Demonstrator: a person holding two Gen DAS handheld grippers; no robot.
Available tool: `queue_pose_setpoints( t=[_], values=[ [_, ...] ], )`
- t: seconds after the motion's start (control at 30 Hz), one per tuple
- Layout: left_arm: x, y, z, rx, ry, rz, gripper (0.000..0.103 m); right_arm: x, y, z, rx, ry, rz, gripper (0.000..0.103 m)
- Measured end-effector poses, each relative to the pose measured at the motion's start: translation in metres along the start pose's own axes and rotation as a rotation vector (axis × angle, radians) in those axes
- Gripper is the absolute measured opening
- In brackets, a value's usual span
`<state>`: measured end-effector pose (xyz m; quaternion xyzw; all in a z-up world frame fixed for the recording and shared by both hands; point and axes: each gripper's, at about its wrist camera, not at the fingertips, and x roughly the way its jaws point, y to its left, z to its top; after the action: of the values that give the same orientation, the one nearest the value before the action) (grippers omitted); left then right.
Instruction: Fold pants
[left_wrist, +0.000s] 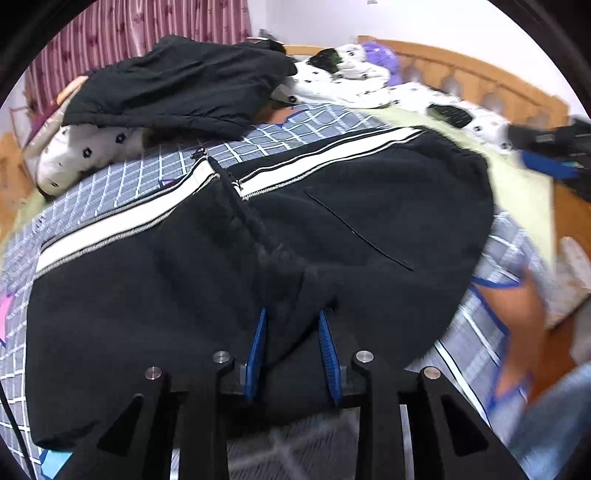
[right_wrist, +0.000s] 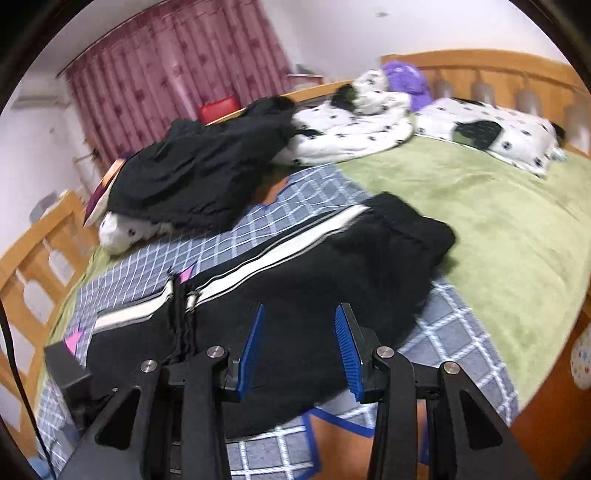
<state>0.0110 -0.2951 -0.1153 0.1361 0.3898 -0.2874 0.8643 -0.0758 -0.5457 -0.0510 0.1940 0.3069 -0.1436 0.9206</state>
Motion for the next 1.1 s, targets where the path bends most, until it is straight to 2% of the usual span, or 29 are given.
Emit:
queue_pose_setpoints(
  t=[0.1, 0.17, 0.2, 0.27, 0.33, 0.37, 0.43, 0.53, 0.67, 0.73, 0.87, 0.97, 1.0, 1.03, 1.1],
  values=[
    [-0.034, 0.026, -0.016, -0.045, -0.045, -0.051, 0.027, 0.016, 0.024, -0.007, -0.038, 0.033, 0.051, 0.045],
    [-0.055, 0.056, -0.028, -0.09, -0.07, -0.06, 0.035, 0.035, 0.041, -0.015, -0.037, 0.1, 0.123, 0.045],
    [-0.063, 0.071, -0.034, -0.111, -0.072, -0.047, 0.041, 0.044, 0.051, -0.02, -0.035, 0.124, 0.17, 0.045],
    [-0.08, 0.101, -0.047, -0.157, -0.082, 0.021, 0.043, 0.058, 0.067, -0.029, -0.032, 0.149, 0.229, 0.045],
    [-0.092, 0.13, -0.061, -0.191, -0.083, 0.129, 0.045, 0.073, 0.085, -0.037, -0.035, 0.196, 0.271, 0.044],
    [-0.096, 0.145, -0.071, -0.202, -0.061, 0.194, 0.047, 0.08, 0.096, -0.041, -0.048, 0.226, 0.283, 0.044],
    [-0.096, 0.164, -0.089, -0.195, -0.004, 0.234, 0.049, 0.089, 0.114, -0.049, -0.088, 0.255, 0.293, 0.044],
    [-0.092, 0.178, -0.105, -0.223, 0.024, 0.228, 0.049, 0.101, 0.128, -0.057, -0.112, 0.287, 0.285, 0.044],
    [-0.088, 0.188, -0.115, -0.312, 0.001, 0.157, 0.049, 0.119, 0.13, -0.063, -0.065, 0.341, 0.289, 0.044],
    [-0.084, 0.194, -0.117, -0.337, 0.001, 0.147, 0.049, 0.124, 0.129, -0.065, -0.048, 0.35, 0.293, 0.044],
    [-0.068, 0.193, -0.113, -0.318, 0.03, 0.163, 0.049, 0.13, 0.124, -0.065, -0.018, 0.367, 0.31, 0.041],
    [-0.068, 0.185, -0.105, -0.294, 0.007, 0.164, 0.049, 0.133, 0.121, -0.065, -0.008, 0.367, 0.315, 0.035],
    [-0.069, 0.182, -0.103, -0.285, -0.008, 0.18, 0.045, 0.133, 0.12, -0.066, -0.008, 0.366, 0.315, 0.031],
    [-0.071, 0.179, -0.102, -0.278, -0.034, 0.206, 0.032, 0.133, 0.12, -0.066, -0.01, 0.366, 0.313, 0.029],
    [-0.075, 0.179, -0.101, -0.283, -0.068, 0.244, 0.021, 0.13, 0.118, -0.065, -0.009, 0.359, 0.325, 0.022]
  ],
)
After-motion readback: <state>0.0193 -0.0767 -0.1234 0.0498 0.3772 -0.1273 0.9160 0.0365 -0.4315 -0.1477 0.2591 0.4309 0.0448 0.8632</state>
